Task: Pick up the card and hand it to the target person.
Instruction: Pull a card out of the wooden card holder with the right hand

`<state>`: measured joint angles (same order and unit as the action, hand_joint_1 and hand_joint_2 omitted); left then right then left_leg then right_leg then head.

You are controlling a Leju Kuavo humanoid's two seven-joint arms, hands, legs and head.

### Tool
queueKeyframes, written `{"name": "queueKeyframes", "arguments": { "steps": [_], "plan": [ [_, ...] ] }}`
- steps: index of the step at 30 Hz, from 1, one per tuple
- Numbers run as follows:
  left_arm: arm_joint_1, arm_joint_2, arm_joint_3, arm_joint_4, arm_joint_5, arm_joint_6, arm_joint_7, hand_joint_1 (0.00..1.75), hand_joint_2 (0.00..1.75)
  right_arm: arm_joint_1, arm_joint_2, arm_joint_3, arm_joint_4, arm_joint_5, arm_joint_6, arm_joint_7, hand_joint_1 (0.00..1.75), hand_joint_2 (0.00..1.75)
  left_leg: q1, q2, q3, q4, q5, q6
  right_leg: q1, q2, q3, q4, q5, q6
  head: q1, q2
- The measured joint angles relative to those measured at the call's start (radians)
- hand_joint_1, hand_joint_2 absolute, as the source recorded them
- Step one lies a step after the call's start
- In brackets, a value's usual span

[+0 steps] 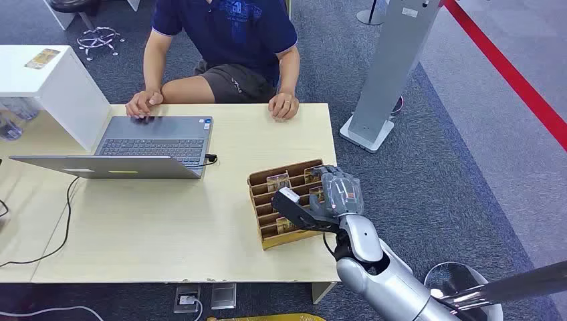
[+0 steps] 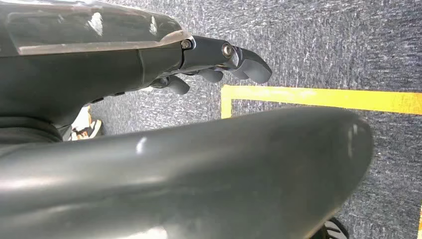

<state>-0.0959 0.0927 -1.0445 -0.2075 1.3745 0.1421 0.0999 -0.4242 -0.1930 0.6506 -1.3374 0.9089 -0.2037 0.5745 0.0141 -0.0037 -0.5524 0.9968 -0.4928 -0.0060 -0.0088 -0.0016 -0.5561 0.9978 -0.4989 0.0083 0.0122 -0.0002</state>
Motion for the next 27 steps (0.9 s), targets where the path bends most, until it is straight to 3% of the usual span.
{"name": "queueKeyframes", "arguments": {
  "steps": [27],
  "plan": [
    [0.0,0.0,0.0,0.0,-0.005,-0.013,-0.008,0.0,0.0,0.01,0.0,0.008,0.05,-0.003,-0.011,-0.008,0.82,1.75,0.0,0.0,0.0,0.0,0.0,0.0,0.0,0.0,0.0,0.0,0.0,0.0,0.0,0.0]
  ]
}}
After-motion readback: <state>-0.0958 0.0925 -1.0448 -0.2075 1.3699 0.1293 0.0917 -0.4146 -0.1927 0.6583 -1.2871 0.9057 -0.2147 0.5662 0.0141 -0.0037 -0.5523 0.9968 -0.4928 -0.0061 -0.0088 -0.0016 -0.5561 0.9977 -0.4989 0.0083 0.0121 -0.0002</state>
